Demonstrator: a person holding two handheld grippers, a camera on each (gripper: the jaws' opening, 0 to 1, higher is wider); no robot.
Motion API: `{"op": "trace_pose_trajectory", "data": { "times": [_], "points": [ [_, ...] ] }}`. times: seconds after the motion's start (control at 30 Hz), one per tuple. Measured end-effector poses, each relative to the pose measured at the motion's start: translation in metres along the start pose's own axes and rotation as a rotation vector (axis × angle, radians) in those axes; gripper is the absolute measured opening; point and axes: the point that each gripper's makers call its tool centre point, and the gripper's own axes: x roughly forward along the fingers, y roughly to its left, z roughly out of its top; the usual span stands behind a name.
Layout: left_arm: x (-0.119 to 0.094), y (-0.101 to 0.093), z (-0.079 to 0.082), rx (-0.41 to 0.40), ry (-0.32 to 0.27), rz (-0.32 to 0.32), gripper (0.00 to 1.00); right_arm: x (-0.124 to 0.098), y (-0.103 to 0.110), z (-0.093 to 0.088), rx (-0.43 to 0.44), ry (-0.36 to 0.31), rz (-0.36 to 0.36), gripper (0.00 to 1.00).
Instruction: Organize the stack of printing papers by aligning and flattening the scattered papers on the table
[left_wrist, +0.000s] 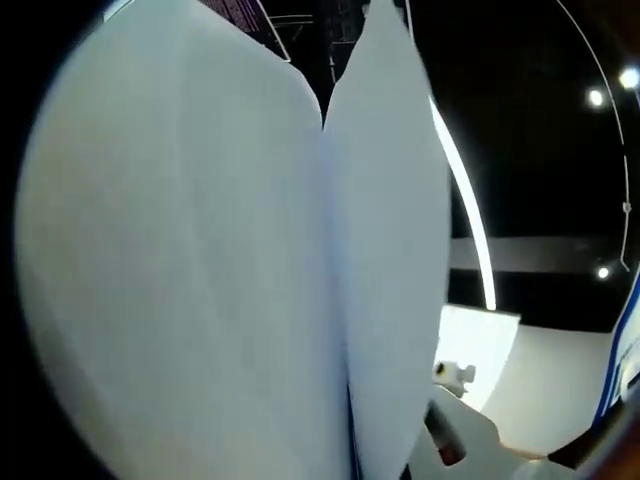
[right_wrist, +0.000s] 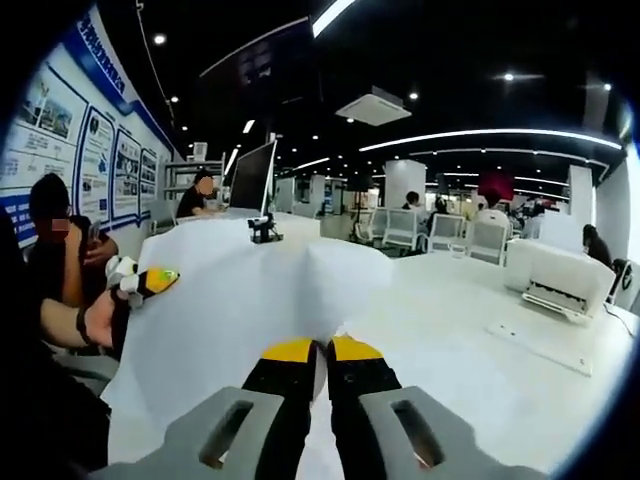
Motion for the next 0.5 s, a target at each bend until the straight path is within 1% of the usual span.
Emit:
{"op": "trace_pose_trajectory", "data": {
  "times": [0.17, 0.27, 0.33, 0.5],
  "points": [
    [0.0, 0.001, 0.001, -0.005, 0.001, -0.003, 0.09, 0.007, 0.005, 0.002, -0.035, 0.021, 0.02, 0.01],
    [0.0, 0.001, 0.001, -0.007, 0.001, -0.004, 0.1, 0.013, 0.008, -0.003, -0.072, 0.074, 0.06, 0.01],
    [0.0, 0.001, 0.001, -0.009, 0.002, -0.005, 0.1, 0.016, 0.005, -0.004, -0.116, 0.098, 0.071, 0.01],
    [0.0, 0.0, 0.001, -0.012, 0.002, -0.008, 0.11, 0.019, 0.002, -0.003, -0.139, 0.102, 0.089, 0.01]
  ]
}}
